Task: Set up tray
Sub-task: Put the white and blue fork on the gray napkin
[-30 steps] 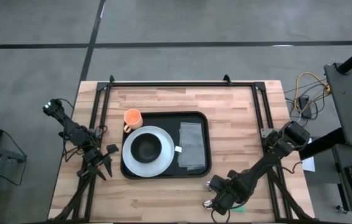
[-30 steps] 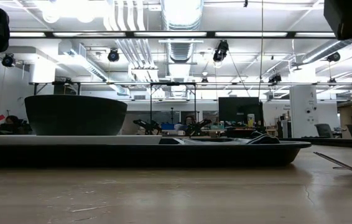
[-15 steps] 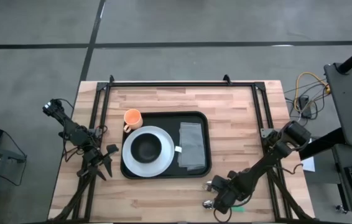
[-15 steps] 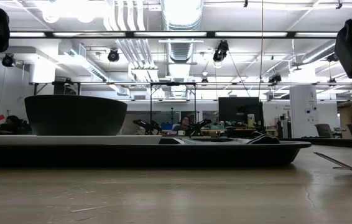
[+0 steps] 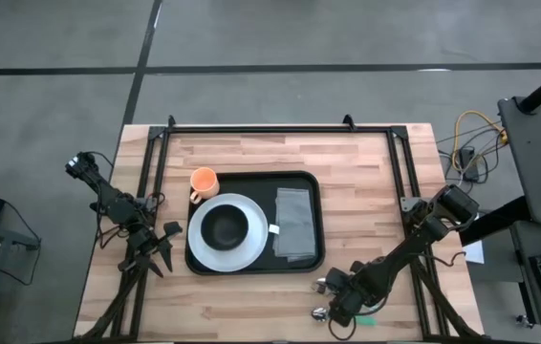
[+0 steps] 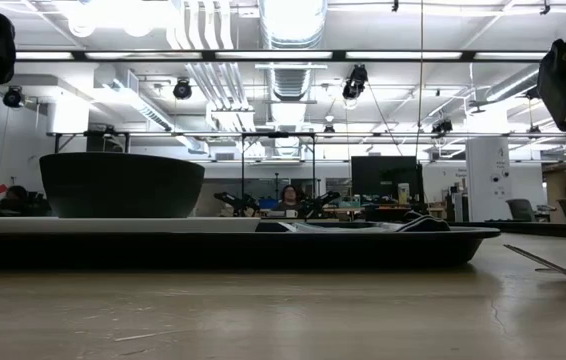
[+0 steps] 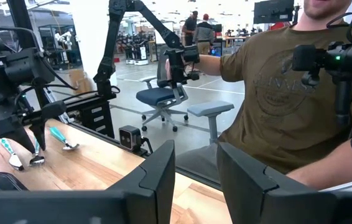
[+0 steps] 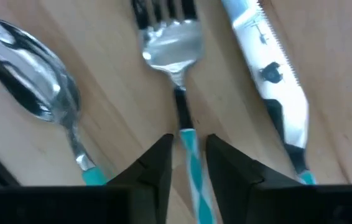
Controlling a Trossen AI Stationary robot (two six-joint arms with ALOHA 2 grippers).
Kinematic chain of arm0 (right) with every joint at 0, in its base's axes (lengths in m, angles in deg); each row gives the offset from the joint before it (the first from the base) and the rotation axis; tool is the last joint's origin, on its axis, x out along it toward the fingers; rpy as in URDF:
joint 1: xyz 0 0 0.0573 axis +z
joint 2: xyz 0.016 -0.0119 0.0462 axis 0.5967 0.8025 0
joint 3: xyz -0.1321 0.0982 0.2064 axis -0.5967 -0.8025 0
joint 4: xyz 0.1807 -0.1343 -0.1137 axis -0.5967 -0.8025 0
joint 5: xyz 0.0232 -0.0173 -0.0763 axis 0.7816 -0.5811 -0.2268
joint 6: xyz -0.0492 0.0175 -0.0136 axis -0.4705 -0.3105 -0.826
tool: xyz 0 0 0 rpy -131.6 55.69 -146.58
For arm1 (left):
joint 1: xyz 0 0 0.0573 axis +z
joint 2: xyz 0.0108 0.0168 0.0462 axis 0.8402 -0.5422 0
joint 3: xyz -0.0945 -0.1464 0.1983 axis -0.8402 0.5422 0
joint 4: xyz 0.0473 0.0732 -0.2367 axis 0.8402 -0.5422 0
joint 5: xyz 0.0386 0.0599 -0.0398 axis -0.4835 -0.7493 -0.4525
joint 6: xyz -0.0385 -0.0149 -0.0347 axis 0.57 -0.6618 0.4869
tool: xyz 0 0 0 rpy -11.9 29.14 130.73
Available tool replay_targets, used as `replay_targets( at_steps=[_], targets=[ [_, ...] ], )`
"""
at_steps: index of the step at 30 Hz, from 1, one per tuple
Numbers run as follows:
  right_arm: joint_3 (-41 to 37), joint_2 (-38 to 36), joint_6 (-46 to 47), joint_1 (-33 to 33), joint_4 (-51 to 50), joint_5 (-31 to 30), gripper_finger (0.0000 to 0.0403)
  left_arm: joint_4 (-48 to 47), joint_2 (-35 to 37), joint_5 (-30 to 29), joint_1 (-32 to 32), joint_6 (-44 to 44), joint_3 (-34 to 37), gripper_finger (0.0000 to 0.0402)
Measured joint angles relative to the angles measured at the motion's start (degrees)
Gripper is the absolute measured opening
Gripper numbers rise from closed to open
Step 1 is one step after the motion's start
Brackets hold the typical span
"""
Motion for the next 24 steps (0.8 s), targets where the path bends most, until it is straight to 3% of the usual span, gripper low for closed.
replay_targets(
  at_steps=[7, 17, 24],
  targets=[
    [0.0, 0.0, -1.0, 0.0, -2.1, 1.1, 0.0018, 0.0, 0.0, 0.0, 0.0, 0.0, 0.0, 0.0101],
    [3.4, 0.4, -3.0, -0.2, -4.2, 2.3, 0.0015, 0.0, 0.0, 0.0, 0.0, 0.0, 0.0, 0.0101],
    [9.8, 0.4, -3.0, -0.5, -13.9, 3.1, 0.0014, 0.0, 0.0, 0.0, 0.0, 0.0, 0.0, 0.0101]
  ],
)
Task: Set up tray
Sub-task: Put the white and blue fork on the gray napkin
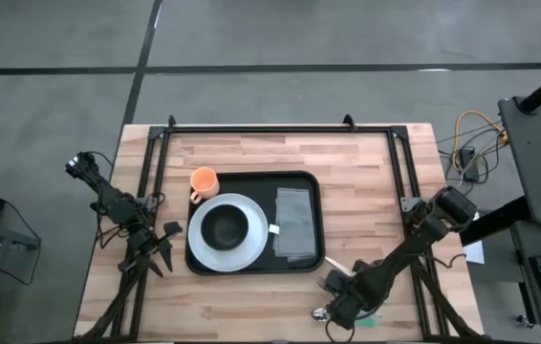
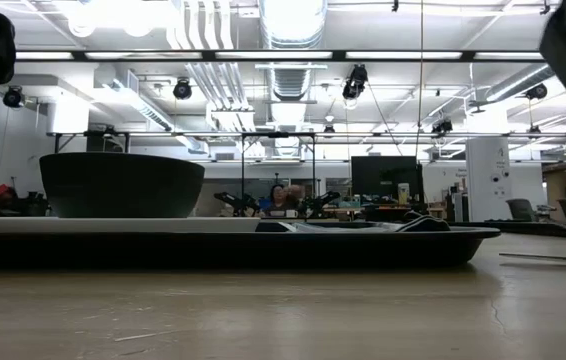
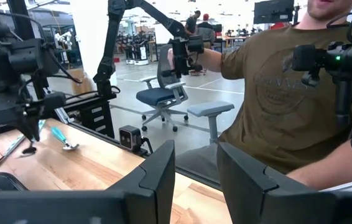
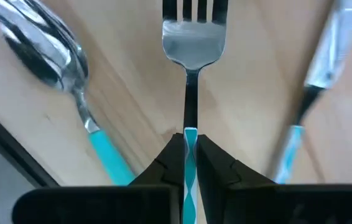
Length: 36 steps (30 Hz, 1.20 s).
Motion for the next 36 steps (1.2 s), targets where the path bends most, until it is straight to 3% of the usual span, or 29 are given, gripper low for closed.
replay_targets(
  at_steps=[5, 15, 36],
  targets=[
    [3.2, 0.0, 4.6, -0.3, -7.1, -0.2, 0.0014, 0.0, 0.0, 0.0, 0.0, 0.0, 0.0, 0.0101],
    [4.3, -0.1, 8.3, -2.9, -7.5, 0.3, 0.0013, 0.0, 0.0, 0.0, 0.0, 0.0, 0.0, 0.0101],
    [4.3, -0.3, 5.5, -18.8, -7.6, -3.0, 0.0013, 0.0, 0.0, 0.0, 0.0, 0.0, 0.0, 0.0101]
  ],
)
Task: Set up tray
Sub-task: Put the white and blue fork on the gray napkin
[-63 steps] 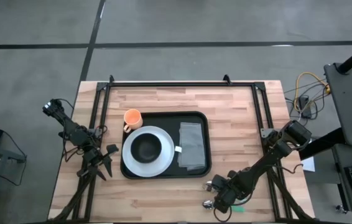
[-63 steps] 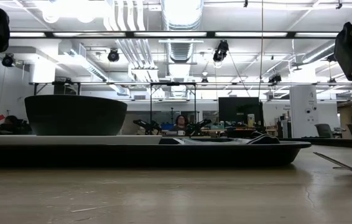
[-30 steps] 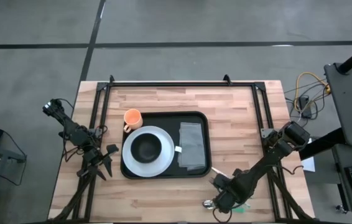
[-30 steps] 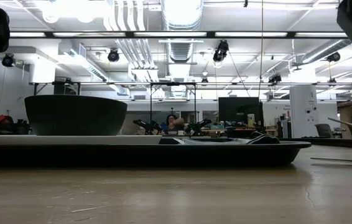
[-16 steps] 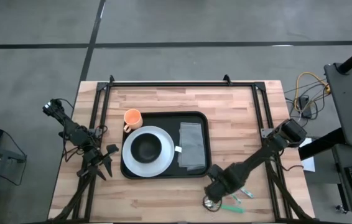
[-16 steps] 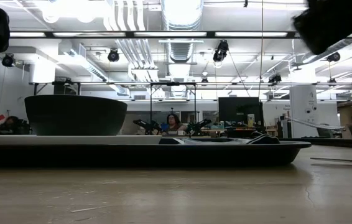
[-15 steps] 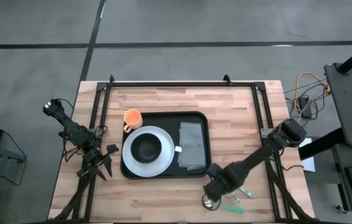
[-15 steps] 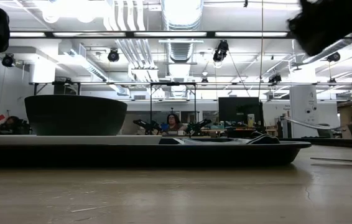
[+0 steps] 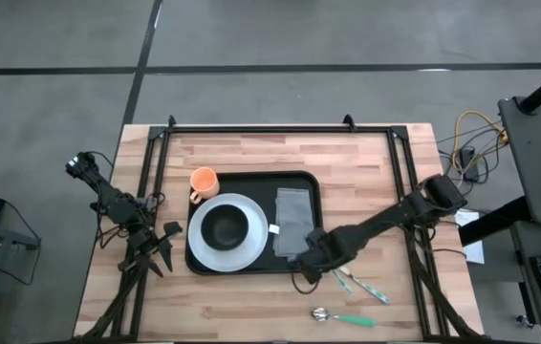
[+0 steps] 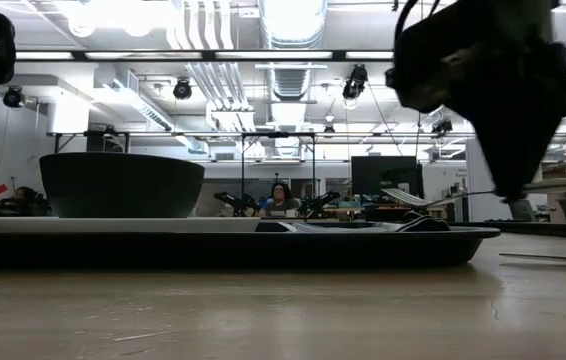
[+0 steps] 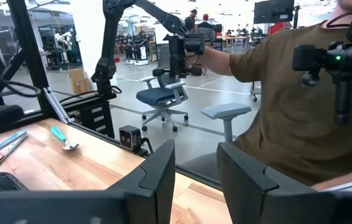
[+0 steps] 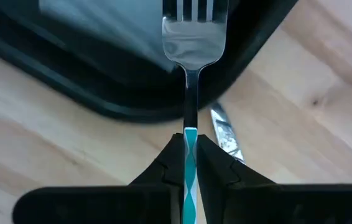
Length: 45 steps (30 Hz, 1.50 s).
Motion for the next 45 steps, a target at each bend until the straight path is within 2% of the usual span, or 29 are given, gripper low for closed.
replay_targets(
  at_steps=[8, 13, 23, 29, 40, 45],
  targets=[
    [0.0, 0.0, 2.2, -4.6, 3.4, -0.2, 0.0013, 0.0, 0.0, 0.0, 0.0, 0.0, 0.0, 0.0101],
    [0.0, 0.0, 6.3, -7.1, 4.9, -3.2, 0.0013, 0.0, 0.0, 0.0, 0.0, 0.0, 0.0, 0.0101],
    [0.0, 0.2, 11.4, -13.0, 9.7, -4.9, 0.0013, 0.0, 0.0, 0.0, 0.0, 0.0, 0.0, 0.0101],
    [-0.1, 0.2, 9.8, -15.7, 17.3, -11.4, 0.0013, 0.0, 0.0, 0.0, 0.0, 0.0, 0.0, 0.0101],
    [-1.3, 0.3, 14.6, -16.3, 18.2, -12.0, 0.0013, 0.0, 0.0, 0.0, 0.0, 0.0, 0.0, 0.0101],
    [-1.4, 3.8, 14.5, -16.1, 18.7, -12.0, 0.0013, 0.0, -0.1, 0.0, 0.0, 0.0, 0.0, 0.0101]
  ],
)
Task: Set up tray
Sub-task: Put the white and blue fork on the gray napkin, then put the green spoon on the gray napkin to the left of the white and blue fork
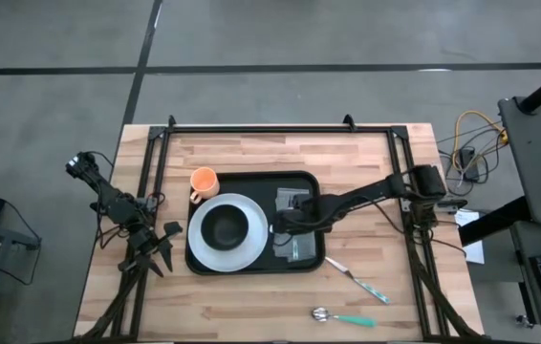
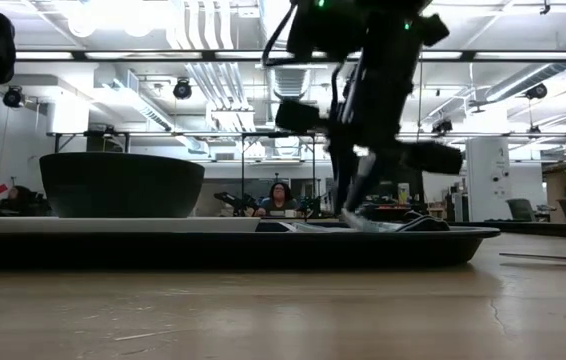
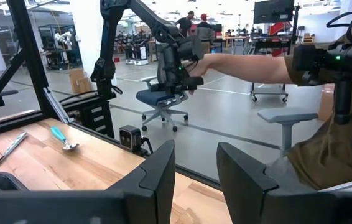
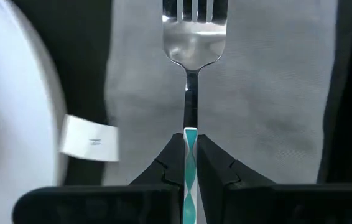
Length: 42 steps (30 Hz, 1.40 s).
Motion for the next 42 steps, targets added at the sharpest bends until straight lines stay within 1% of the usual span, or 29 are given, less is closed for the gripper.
replay_targets(
  at_steps=[6, 22, 28, 34, 38, 42],
  targets=[
    [0.3, 2.5, -2.1, -1.0, 0.2, 1.7, 0.0013, 0.0, -0.3, 0.0, 0.0, 0.0, 0.0, 0.0101],
    [0.3, 2.5, -3.7, -2.6, -1.0, 1.7, 0.0015, 0.0, -0.3, 0.0, 0.0, 0.0, 0.0, 0.0101],
    [0.3, 2.5, -3.7, -2.6, -1.3, 1.7, 0.0046, 0.0, -0.3, 0.0, 0.0, 0.0, 0.0, 0.0101],
    [0.3, 2.5, -3.6, -2.7, -1.2, 3.8, 0.0078, 0.0, -0.3, 0.0, 0.0, 0.0, 0.0, 0.0101],
    [0.3, 2.5, -3.6, -2.7, -1.2, 3.9, 0.0090, 0.0, -0.3, 0.0, 0.0, 0.0, 0.0, 0.0101],
    [0.3, 2.4, -4.6, -3.1, -1.3, 6.9, 0.0092, 0.0, -0.3, 0.0, 0.0, 0.0, 0.0, 0.0101]
  ],
)
